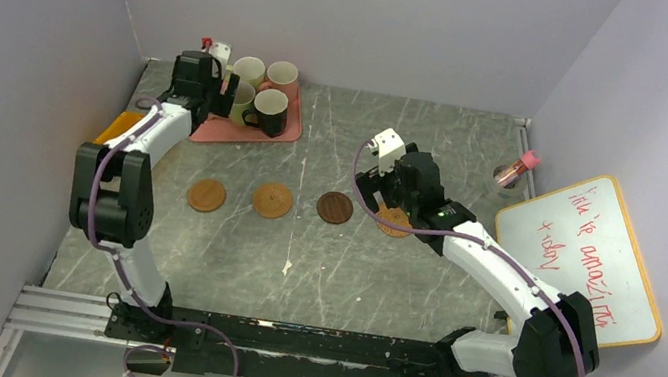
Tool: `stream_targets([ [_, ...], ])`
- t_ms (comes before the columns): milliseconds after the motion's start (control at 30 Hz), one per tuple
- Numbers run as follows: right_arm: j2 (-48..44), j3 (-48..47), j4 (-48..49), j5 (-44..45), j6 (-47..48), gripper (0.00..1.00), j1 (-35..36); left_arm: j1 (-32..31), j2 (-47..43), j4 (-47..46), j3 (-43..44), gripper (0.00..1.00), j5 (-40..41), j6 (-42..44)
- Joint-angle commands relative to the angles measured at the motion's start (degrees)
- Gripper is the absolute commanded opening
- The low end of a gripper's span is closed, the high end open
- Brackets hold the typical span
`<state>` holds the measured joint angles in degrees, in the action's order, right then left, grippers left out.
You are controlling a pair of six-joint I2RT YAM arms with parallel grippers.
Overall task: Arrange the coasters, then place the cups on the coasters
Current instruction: Pick up the cup from the tray.
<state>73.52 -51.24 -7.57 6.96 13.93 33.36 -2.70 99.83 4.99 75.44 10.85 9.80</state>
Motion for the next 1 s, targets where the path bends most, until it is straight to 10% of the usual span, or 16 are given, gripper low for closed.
stream_targets([
  [0,-0.1,0.1,2.5,0.5,0.4,1.00,-0.1,0.2,2.4,-2.9,3.4,0.96,5.9,-2.8],
  [967,0.1,0.1,2.1,-0.5,0.7,1.00,-0.1,0.2,9.4,-7.9,7.1,0.96,11.6,-3.4],
])
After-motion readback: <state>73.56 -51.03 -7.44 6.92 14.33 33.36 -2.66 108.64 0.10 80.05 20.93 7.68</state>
